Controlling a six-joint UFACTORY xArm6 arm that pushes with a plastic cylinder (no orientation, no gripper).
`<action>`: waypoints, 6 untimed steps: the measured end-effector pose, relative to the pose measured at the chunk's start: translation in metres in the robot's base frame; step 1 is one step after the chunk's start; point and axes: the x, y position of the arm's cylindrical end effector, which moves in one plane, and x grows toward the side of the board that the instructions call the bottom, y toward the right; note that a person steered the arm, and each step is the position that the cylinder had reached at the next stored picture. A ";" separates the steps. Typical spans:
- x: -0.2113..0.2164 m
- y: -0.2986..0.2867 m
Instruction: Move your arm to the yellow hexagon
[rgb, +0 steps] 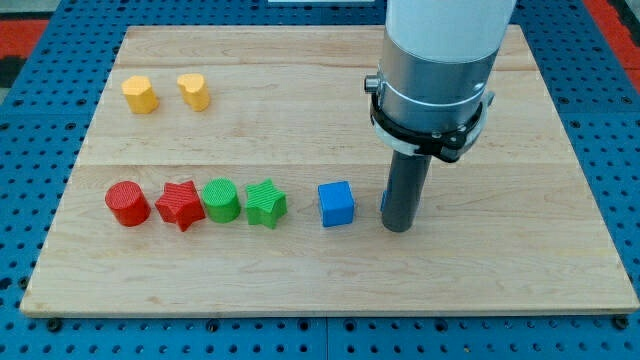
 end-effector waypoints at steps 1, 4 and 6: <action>0.013 0.040; -0.161 0.043; -0.242 -0.133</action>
